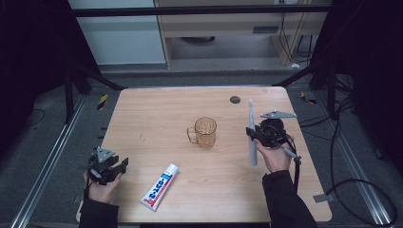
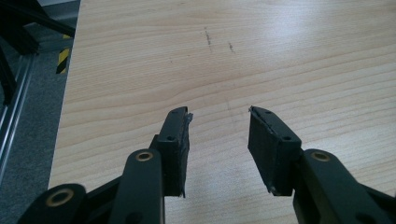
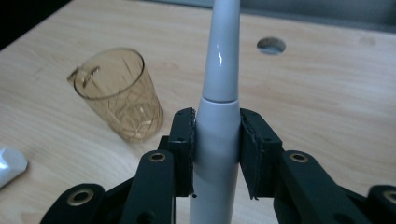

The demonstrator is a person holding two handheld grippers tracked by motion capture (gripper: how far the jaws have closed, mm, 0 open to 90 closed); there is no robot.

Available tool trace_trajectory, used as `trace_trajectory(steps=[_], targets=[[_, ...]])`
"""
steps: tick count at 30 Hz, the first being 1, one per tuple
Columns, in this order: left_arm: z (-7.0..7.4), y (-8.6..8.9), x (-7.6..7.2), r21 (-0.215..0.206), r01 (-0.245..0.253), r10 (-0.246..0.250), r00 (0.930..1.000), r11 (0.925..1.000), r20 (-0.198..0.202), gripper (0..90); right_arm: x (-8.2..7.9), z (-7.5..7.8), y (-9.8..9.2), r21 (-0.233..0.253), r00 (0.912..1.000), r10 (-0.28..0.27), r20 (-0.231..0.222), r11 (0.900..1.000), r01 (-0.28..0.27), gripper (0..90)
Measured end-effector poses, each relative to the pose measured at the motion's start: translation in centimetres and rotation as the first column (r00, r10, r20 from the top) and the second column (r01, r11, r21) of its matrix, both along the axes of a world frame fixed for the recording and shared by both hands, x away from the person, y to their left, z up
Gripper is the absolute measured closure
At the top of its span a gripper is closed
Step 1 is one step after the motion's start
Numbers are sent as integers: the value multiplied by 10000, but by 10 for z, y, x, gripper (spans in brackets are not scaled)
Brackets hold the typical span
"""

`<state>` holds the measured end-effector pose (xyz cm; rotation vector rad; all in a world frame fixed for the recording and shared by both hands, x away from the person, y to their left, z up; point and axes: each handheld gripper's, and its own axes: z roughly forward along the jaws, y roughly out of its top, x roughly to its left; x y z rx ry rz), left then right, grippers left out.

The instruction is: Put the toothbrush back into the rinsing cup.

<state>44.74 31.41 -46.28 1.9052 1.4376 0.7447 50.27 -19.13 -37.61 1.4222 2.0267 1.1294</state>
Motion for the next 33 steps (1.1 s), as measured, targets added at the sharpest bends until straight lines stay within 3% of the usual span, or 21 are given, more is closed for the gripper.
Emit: trace_trajectory(steps=[9, 18, 27, 33], targets=[[0, 0, 0, -11, -13, 13, 10000, 10000, 24, 576, -5, 10, 3, 701, 9906, -423, 1297, 9970, 334, 678], [0, 1, 0, -13, -21, 21, 10000, 10000, 36, 576, -8, 20, 10, 1467, 9638, -998, 2471, 9871, 646, 678], [0, 1, 0, -3, -25, 25, 10000, 10000, 44, 576, -4, 25, 22, 1985, 9397, -1368, 3135, 9772, 760, 678], [0, 1, 0, -4, -21, 21, 10000, 10000, 65, 577, 1, 26, 31, 2033, 9273, -1567, 3399, 9749, 902, 678]])
